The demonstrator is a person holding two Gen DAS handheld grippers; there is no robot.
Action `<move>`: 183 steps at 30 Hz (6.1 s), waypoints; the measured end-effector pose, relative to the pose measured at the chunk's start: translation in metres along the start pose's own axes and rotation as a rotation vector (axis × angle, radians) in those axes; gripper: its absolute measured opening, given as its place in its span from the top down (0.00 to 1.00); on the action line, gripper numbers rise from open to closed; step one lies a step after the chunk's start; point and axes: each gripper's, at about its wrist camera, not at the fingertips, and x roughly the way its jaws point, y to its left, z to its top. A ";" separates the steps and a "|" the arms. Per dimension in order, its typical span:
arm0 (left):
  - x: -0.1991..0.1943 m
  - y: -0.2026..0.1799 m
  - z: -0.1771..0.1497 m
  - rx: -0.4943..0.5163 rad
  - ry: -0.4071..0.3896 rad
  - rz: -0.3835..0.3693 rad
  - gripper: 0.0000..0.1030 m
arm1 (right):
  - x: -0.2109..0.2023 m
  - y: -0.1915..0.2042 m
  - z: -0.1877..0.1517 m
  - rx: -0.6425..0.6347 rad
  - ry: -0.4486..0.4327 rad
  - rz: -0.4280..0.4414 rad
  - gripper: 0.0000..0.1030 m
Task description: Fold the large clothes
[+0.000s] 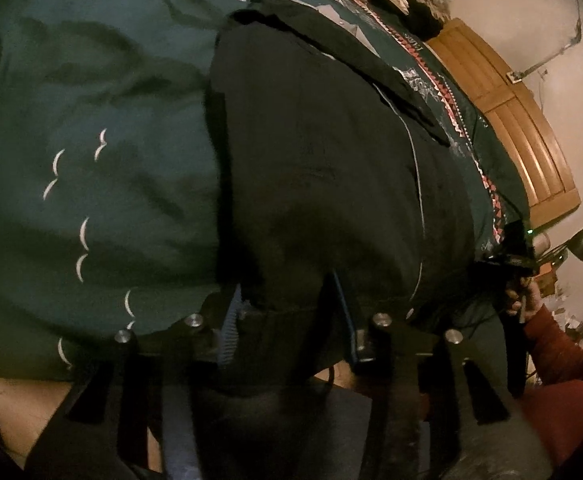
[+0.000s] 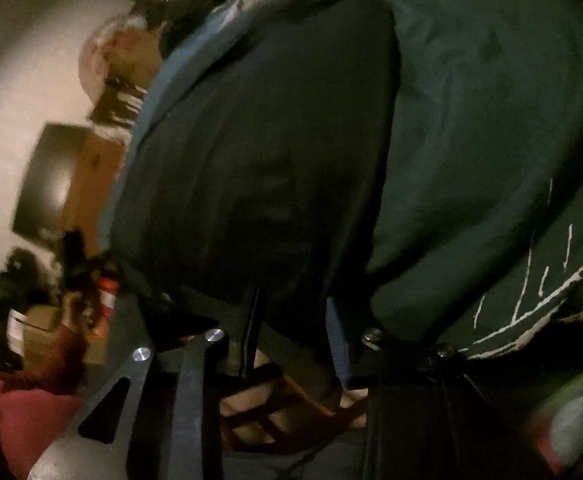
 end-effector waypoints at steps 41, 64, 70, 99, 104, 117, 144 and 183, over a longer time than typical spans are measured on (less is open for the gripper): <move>-0.028 -0.068 0.252 -0.067 -0.371 -0.243 0.92 | -0.135 0.075 0.240 -0.018 -0.408 0.182 0.93; 0.045 0.056 0.316 -0.284 -0.431 0.068 0.32 | 0.000 -0.028 0.340 -0.036 -0.281 -0.281 0.51; 0.046 0.037 0.266 -0.180 -0.309 0.107 0.32 | -0.040 -0.027 0.250 -0.044 -0.285 -0.217 0.51; 0.048 -0.008 0.168 -0.092 -0.220 0.003 0.32 | -0.044 0.010 0.204 -0.299 -0.118 -0.361 0.91; 0.058 0.006 0.156 -0.134 -0.261 -0.056 0.32 | -0.020 0.099 0.242 -0.431 -0.172 -0.257 0.89; 0.060 0.016 0.145 -0.096 -0.353 -0.141 0.32 | 0.273 0.351 0.398 -0.864 -0.033 -0.130 0.43; 0.054 0.021 0.142 -0.107 -0.381 -0.222 0.27 | 0.395 0.350 0.448 -0.876 0.048 -0.330 0.86; 0.094 -0.170 0.142 0.208 -0.347 0.319 0.27 | -0.061 0.238 0.047 -0.411 -0.732 -0.478 0.46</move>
